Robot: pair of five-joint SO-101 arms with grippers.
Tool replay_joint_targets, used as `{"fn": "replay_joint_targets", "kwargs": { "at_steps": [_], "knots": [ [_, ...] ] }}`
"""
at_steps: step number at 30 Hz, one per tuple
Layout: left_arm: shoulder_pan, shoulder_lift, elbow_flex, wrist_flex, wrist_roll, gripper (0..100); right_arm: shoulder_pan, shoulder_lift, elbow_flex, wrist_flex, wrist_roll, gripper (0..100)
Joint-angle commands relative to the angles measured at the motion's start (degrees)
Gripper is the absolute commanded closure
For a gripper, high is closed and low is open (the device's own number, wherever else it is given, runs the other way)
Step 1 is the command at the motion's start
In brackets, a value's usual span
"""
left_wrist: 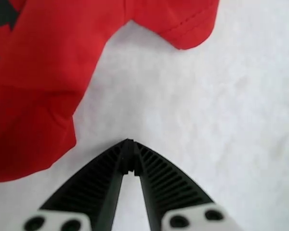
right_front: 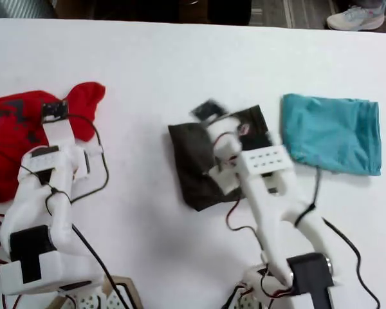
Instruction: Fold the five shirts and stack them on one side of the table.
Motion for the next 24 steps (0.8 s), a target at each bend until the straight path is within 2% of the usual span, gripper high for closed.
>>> {"fn": "replay_joint_targets", "kwargs": {
  "at_steps": [1,3,5,15,24],
  "knots": [
    [-0.26,-0.26,-2.33,-0.79,0.53,97,8.92,-0.92,-4.22,-2.33,-6.51,90.2],
    [-0.26,-0.26,-2.33,-0.79,0.53,97,12.0,1.98,-4.92,-2.33,-11.08,79.2],
    [-0.26,-0.26,-2.33,-0.79,0.53,97,12.7,5.85,-5.98,-2.68,-12.4,73.5],
    [-0.26,-0.26,-2.33,-0.79,0.53,97,11.3,24.57,-25.49,-2.24,-13.1,73.3],
    [-0.26,-0.35,-2.33,-0.79,0.53,97,10.42,37.85,-32.09,-1.19,-12.66,73.3]
  ]
}}
